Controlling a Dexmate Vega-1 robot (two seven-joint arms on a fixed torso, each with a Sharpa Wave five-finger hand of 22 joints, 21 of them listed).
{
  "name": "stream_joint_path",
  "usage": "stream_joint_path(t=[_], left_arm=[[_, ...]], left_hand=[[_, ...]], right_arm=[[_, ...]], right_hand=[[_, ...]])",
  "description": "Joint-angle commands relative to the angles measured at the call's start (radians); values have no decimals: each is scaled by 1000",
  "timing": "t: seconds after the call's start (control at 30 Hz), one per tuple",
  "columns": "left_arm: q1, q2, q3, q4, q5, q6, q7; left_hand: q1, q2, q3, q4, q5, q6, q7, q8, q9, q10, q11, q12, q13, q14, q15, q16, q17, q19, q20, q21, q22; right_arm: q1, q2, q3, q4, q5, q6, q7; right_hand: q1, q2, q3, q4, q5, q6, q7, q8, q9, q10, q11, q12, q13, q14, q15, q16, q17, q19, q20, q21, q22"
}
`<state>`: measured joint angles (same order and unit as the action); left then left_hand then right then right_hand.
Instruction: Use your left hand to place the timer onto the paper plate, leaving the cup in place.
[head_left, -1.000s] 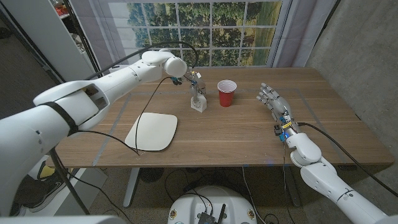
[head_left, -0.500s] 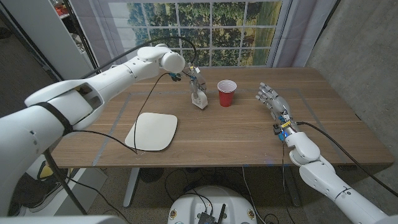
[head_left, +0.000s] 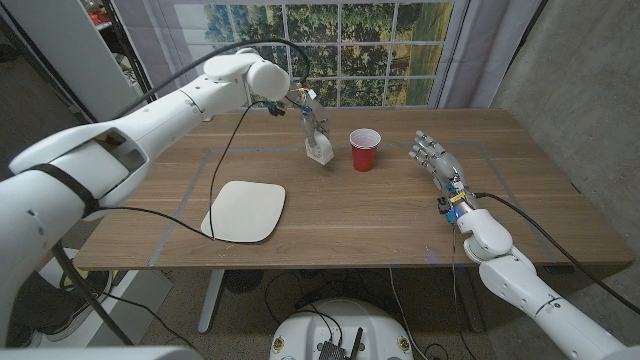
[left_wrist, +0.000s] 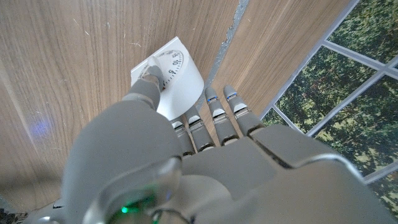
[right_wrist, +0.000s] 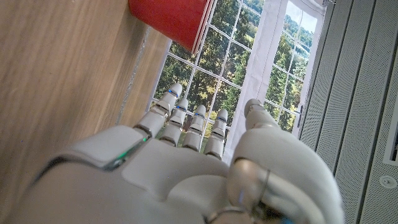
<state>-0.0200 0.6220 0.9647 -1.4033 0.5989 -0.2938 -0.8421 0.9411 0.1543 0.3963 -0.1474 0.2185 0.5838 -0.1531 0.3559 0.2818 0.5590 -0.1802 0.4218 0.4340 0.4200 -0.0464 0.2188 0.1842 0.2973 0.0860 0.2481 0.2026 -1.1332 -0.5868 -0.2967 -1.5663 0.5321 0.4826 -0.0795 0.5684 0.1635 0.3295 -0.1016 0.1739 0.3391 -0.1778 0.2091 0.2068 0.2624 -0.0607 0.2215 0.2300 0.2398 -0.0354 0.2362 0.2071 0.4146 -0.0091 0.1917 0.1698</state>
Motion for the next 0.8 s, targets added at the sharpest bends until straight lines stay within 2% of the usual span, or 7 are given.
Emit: stream_joint_path(t=[0.03,0.4,0.8], left_arm=[[35,86,-93,-195,-53,52,-103],[95,174,-176,-373,-66,107,-161],[177,248,-252,-504,-109,203,-216]], left_hand=[[1,7,12,17,1,4,7,6,4,24,-21,6,22,7,-128,2,4,8,-1,7,2],[1,13,15,22,-1,0,5,6,8,21,-22,4,32,7,-132,2,6,5,3,7,3],[-11,8,10,32,-4,3,10,8,13,21,-21,4,45,14,-133,4,10,4,5,8,4]], right_arm=[[8,-6,-4,-5,-9,-8,-1],[22,-1,-15,-7,-16,-17,-1],[50,6,-33,5,-24,-28,7]], right_hand=[[-2,10,-3,-1,4,3,3,0,2,7,5,1,5,4,-93,7,2,6,8,3,3],[-2,10,-3,-1,4,3,3,-1,2,6,3,1,5,4,-94,7,2,5,7,3,3],[-2,11,-3,-1,4,2,3,-2,2,7,3,0,6,4,-93,7,2,5,7,3,3]])
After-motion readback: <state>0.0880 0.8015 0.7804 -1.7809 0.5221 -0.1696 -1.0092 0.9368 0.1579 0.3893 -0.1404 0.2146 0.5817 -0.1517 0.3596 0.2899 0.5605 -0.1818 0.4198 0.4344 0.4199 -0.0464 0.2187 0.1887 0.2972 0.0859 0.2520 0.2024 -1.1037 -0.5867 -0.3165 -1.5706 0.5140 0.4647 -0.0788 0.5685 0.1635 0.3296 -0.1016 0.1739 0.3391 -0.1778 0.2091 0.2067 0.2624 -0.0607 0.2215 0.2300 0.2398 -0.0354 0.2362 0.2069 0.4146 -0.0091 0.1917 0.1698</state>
